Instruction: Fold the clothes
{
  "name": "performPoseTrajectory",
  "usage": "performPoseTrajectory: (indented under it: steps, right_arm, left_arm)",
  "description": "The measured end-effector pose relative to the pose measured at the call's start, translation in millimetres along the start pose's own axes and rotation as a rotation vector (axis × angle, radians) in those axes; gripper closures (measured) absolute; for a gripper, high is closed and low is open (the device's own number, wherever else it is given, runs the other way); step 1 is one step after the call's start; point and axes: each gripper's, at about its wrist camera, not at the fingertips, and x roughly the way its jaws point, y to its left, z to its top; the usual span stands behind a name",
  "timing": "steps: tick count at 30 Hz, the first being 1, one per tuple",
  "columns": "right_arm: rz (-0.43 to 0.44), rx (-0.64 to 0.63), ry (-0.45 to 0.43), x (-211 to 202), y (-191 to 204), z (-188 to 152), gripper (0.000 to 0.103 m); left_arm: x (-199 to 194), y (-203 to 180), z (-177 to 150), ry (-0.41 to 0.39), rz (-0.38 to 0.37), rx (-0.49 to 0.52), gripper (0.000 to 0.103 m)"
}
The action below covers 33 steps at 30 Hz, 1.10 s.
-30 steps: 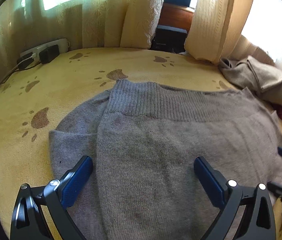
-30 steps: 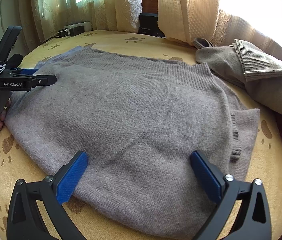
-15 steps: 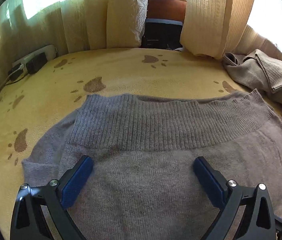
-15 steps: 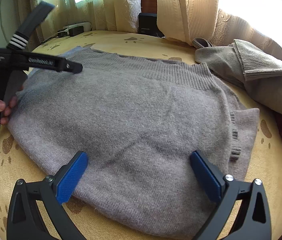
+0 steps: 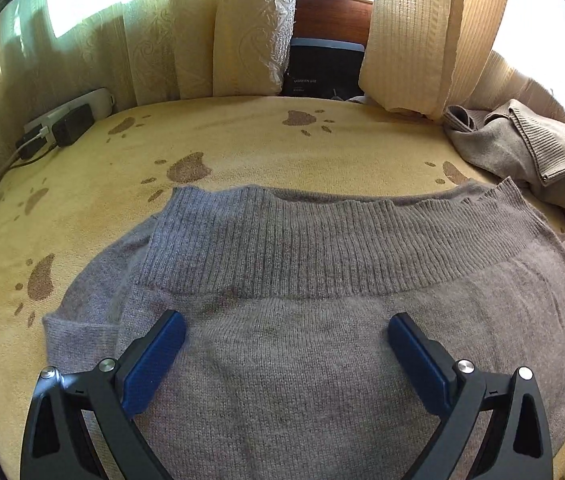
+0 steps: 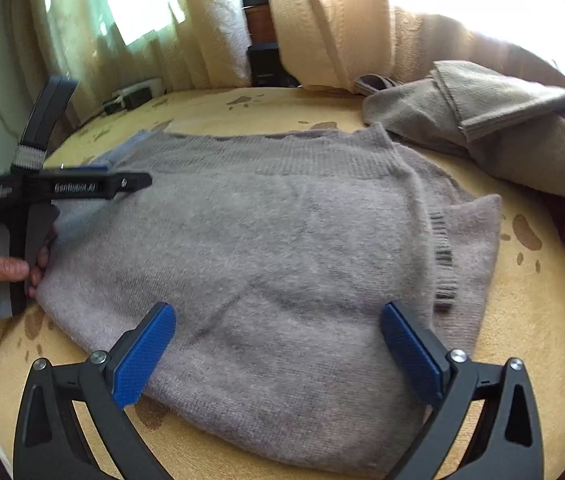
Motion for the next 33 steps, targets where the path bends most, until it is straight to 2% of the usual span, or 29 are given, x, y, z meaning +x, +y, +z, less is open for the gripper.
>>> performPoseTrajectory:
  steps: [4,9,13,15,20,22,24,26,28,33]
  right_arm:
    - [-0.019,0.068,-0.018,-4,-16,29,0.000]
    - [0.011,0.059,0.028,45,-6,82,0.000]
    - [-0.051,0.030,0.104,94,-2,93,0.000]
    - [-0.095,0.004,0.114,108,-6,90,0.000]
    - [-0.113,-0.005,0.104,108,-6,88,0.000]
    - [-0.131,0.005,0.093,104,-4,88,0.000]
    - [-0.106,0.045,0.076,97,-4,90,0.000]
    - [-0.063,0.082,0.063,91,-5,96,0.000]
    - [-0.060,0.093,0.060,90,-2,103,0.000]
    - [-0.171,0.058,0.143,122,5,107,0.000]
  left_arm:
    - [0,0,-1,0.000,0.001,0.000,0.000]
    - [0,0,-1,-0.001,-0.004,-0.002,0.000]
    - [-1,2,0,-0.003,-0.018,-0.006,0.000]
    - [-2,3,0,-0.004,-0.030,-0.012,0.000]
    - [-5,11,1,-0.004,-0.072,-0.045,0.000]
    - [-11,20,5,-0.007,-0.116,-0.107,0.000]
    - [-16,28,16,-0.018,-0.138,-0.157,0.000]
    - [-15,24,29,-0.016,-0.107,-0.134,0.000]
    - [-4,14,41,0.002,-0.075,-0.086,0.000]
    - [35,4,45,0.044,0.043,-0.021,0.000]
